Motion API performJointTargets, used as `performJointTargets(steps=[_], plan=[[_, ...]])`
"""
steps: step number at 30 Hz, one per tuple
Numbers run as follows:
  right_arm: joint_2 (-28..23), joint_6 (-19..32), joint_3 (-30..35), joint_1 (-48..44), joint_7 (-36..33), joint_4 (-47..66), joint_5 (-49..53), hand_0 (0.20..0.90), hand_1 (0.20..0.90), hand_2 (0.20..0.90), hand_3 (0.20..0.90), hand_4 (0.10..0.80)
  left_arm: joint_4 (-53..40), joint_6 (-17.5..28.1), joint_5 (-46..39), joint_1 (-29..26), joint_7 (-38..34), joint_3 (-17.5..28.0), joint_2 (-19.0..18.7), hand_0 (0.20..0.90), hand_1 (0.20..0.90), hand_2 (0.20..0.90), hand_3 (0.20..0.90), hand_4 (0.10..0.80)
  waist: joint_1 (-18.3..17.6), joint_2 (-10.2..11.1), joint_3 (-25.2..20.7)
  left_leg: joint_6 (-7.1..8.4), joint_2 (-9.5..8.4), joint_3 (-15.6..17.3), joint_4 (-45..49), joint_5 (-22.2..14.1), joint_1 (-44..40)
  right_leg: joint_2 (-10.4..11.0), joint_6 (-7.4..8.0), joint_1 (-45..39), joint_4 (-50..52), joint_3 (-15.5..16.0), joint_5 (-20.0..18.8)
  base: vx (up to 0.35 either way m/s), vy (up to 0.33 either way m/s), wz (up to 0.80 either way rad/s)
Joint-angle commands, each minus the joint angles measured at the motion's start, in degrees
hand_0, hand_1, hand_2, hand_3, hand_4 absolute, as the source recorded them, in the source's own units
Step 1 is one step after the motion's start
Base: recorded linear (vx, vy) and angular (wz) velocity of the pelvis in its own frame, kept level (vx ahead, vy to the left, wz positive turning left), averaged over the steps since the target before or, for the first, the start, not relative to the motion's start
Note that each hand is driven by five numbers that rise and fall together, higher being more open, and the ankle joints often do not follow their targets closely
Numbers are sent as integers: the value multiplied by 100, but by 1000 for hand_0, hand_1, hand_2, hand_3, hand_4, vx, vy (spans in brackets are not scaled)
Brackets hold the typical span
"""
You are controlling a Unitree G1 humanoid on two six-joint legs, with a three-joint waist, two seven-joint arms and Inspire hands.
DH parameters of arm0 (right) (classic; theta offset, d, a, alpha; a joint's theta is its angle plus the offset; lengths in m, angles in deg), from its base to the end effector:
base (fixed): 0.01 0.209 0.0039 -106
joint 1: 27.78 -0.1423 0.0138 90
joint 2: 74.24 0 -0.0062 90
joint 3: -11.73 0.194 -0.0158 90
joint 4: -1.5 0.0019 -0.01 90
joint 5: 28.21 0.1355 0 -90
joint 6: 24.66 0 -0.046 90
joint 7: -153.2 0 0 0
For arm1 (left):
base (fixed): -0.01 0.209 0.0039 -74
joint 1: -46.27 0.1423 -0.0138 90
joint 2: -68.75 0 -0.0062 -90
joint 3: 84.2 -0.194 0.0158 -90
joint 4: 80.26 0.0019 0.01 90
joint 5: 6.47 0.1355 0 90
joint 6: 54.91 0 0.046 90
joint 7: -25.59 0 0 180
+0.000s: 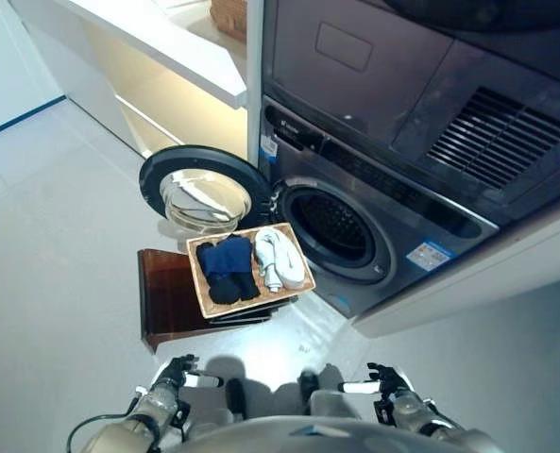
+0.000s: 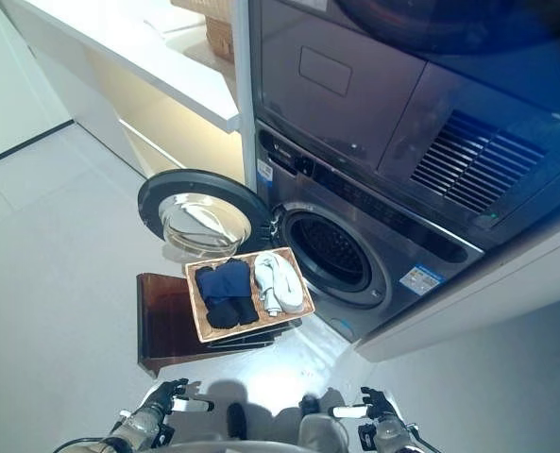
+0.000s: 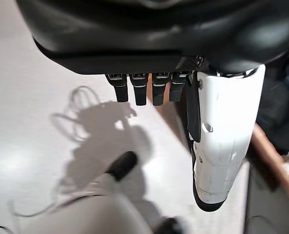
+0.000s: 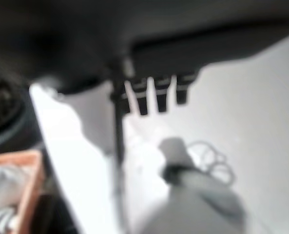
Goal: Pick up the clothes and place them into the washing machine
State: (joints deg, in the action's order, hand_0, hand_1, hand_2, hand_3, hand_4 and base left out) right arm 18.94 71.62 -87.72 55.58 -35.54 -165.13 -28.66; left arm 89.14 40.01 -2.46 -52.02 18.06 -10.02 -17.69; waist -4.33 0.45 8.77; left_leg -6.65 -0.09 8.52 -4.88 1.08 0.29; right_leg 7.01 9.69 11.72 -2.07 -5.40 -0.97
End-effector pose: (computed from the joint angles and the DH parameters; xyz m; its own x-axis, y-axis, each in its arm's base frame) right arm 0.1005 -0.2200 -0.1191 0.4595 -0.2853 -0.8411 -0.1083 0.9219 -0.3719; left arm 0.1012 0.2143 -0.1208 0.4323 0.2350 -0.8706 0.2871 0.8793 0.3800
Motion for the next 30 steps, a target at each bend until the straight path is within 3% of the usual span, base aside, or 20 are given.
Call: performJointTargets(steps=[1,4,6,15,22,30], plan=[[-148,-64,-197,-172,-75,-110,-235,900,900,900,900,800,-103,158,106,-350,-108,145,-146,900,900,900,900,800,-8,167,212,633,-13,61,-12,-178,-285,-69,-115,-100,314,110,-515,67,-147,49],[-136,-83,-313,-134,-60,-157,-386,900,900,900,900,800,-106,173,104,-321,-98,140,-104,900,900,900,900,800,15,260,68,687,31,-27,-12,-230,-338,-111,-190,-415,156,107,-392,59,-167,47],[-151,-81,-354,-109,-39,-184,-476,900,900,900,900,800,-97,182,124,-255,-86,118,-16,900,900,900,900,800,52,276,-41,723,81,-93,-12,-243,-406,-125,-220,-660,59,268,-349,78,-172,39],[-315,5,-579,-425,-167,144,-657,900,900,900,900,800,-148,206,255,-135,-78,-18,77,900,900,900,900,800,102,188,-221,825,169,-367,-12,-156,-368,-192,-349,-1106,-135,574,-154,15,-85,21],[-623,26,-782,-1231,-372,778,-649,900,900,900,900,800,-314,216,300,-203,-215,-293,119,900,900,900,900,800,164,91,-17,822,157,-465,-12,-41,-91,-176,-343,-803,3,599,-187,-67,2,9],[-726,-48,-989,-2419,-715,1492,-363,900,900,900,900,800,-442,155,53,-414,-448,-557,187,900,900,900,900,800,278,-108,524,767,110,-552,-12,202,609,-164,-338,132,583,637,-170,-100,41,6]])
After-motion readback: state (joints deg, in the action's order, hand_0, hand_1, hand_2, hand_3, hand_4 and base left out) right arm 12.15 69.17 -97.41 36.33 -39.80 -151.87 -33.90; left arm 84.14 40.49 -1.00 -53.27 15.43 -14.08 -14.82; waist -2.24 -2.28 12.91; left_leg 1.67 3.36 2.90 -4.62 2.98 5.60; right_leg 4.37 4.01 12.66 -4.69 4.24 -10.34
